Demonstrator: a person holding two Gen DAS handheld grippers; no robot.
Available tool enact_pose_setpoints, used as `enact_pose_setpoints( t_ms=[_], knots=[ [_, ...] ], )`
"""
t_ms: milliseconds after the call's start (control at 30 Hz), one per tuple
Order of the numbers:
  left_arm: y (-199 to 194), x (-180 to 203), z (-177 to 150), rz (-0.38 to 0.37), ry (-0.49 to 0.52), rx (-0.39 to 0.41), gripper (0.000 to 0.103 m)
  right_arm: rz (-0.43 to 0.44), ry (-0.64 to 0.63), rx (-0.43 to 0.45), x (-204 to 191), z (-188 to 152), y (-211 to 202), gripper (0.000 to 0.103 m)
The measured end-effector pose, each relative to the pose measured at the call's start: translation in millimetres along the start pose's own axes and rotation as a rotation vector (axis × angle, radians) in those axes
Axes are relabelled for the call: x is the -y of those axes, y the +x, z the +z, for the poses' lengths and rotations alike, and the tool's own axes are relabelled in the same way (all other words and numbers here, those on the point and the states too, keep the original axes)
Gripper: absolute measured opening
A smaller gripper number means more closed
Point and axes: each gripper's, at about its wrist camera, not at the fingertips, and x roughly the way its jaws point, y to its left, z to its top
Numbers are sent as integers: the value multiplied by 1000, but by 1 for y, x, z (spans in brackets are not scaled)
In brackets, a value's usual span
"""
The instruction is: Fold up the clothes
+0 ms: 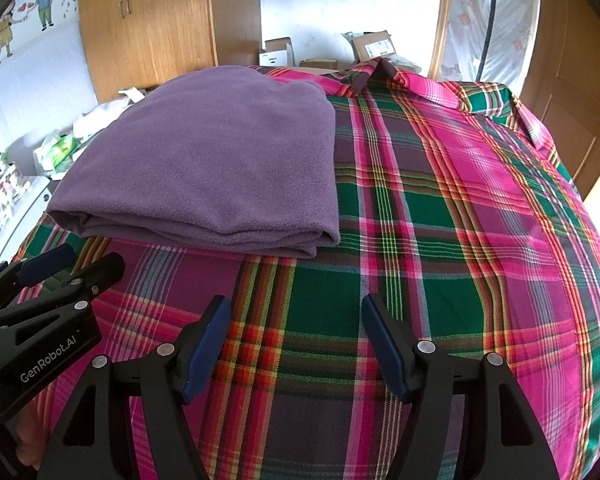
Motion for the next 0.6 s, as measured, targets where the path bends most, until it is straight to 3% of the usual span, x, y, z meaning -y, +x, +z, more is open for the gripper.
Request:
enact_pose_setpoints(
  t_ms=[600],
  knots=[
    [-1,0,-1,1,-1,0,60,1,-1,0,0,0,0,70]
  ],
)
